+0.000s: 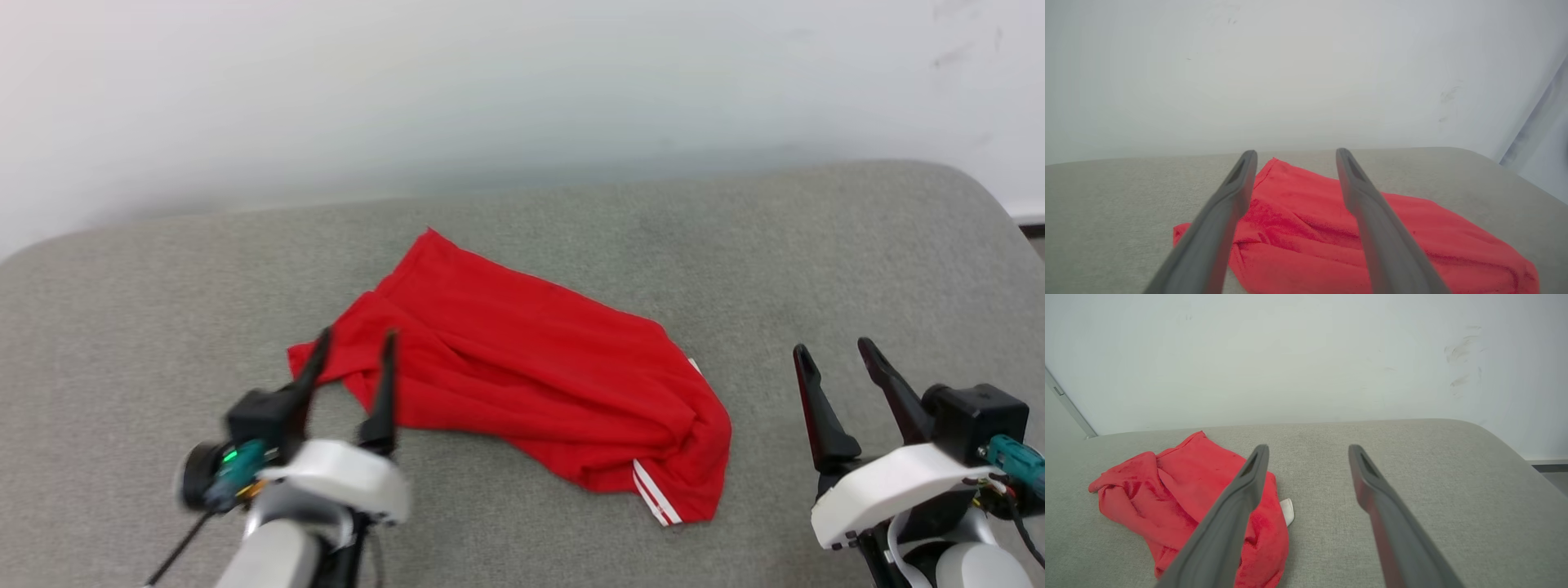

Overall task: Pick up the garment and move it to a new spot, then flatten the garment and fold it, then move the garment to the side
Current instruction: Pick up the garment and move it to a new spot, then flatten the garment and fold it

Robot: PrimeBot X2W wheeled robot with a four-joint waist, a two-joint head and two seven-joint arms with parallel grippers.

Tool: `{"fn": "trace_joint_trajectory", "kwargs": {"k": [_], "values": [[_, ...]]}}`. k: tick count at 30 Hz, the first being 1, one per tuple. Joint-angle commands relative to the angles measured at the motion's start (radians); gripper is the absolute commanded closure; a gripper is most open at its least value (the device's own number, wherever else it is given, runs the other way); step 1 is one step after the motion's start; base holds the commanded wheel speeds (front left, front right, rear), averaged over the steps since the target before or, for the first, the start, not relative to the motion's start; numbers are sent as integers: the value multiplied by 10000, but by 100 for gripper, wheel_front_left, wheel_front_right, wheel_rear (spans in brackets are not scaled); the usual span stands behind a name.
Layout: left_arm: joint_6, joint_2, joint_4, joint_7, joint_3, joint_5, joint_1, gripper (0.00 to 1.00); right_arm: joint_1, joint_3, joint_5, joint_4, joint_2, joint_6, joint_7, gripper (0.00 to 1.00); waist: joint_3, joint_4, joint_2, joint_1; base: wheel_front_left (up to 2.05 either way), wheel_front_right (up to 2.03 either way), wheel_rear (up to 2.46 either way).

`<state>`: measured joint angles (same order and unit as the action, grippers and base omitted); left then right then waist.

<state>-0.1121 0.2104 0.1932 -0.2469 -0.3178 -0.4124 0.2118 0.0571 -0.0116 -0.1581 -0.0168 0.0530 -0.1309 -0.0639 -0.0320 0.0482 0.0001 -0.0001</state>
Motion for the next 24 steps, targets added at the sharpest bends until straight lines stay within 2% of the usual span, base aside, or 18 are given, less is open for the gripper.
{"fn": "trace_joint_trajectory", "kwargs": {"k": [1,6,12,24], "values": [[-28,53,-35,-49,59,-100,-159,0,-111,-18,-28,-33,-4,5,-8,0,182,-171,-1,1,0,0,0],[-235,644,-515,-105,677,-218,-999,0,-411,-31,-81,-152,-8,5,-143,0,418,-279,-1,1,0,0,0],[-373,1072,-1037,199,794,-235,-1715,0,-702,65,-75,-247,69,5,-324,0,612,-208,-1,1,0,0,0],[-656,1123,-1645,566,740,-370,-2262,0,-778,98,-107,-381,73,5,-445,0,682,-37,-1,1,0,0,0]]}}
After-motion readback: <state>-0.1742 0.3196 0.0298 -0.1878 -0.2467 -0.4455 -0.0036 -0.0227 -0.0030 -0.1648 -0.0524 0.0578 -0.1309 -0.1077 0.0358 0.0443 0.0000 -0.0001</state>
